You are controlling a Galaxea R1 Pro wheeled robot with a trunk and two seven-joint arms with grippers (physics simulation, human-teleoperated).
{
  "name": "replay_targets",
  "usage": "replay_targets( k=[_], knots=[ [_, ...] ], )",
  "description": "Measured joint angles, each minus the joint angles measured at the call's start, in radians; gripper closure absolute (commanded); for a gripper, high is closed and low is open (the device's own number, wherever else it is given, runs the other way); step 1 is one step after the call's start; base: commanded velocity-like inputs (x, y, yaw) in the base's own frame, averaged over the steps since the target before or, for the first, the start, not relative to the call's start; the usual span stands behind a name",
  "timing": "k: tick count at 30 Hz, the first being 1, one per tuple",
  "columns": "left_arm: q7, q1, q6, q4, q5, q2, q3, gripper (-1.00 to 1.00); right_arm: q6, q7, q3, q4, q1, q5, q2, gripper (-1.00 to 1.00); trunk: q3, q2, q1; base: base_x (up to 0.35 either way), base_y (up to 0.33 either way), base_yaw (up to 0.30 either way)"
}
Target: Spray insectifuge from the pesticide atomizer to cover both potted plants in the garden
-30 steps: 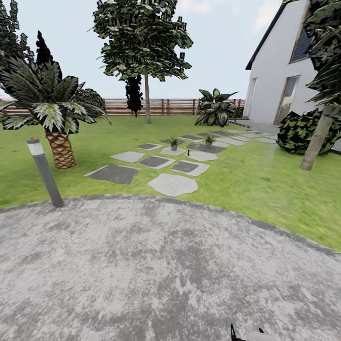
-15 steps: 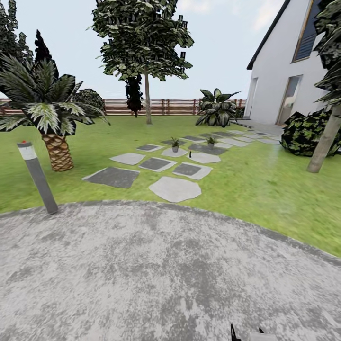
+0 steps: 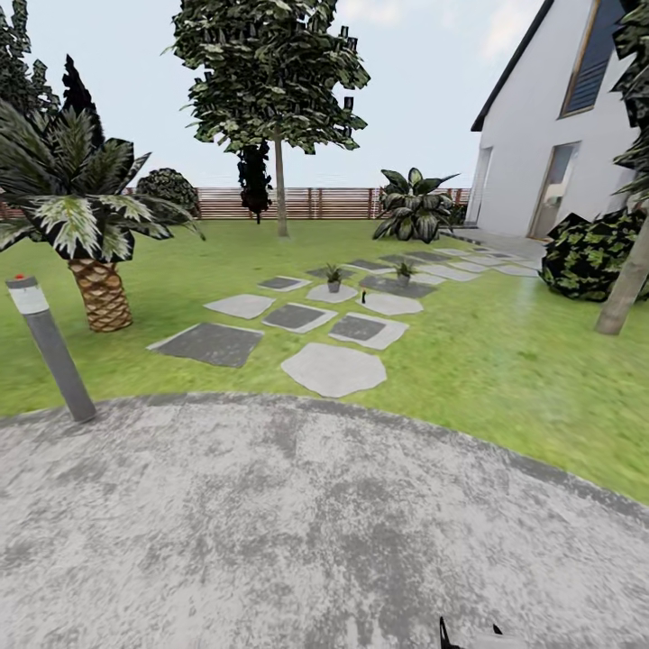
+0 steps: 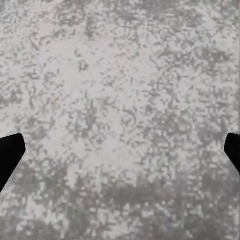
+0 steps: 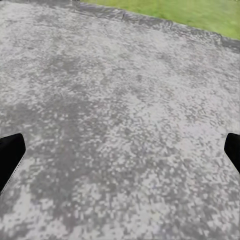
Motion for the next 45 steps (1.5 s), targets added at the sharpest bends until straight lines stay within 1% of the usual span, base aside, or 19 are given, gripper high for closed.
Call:
replay_targets(
  k=[45],
  knots=[
    [0.0,0.0,-0.001,0.001,0.0,0.003,0.0,-1.0,0.0,0.0,0.0,0.0,0.0,0.0,0.0,-1.0,0.0,0.0,0.0,0.339,0.0,0.0]
  ],
)
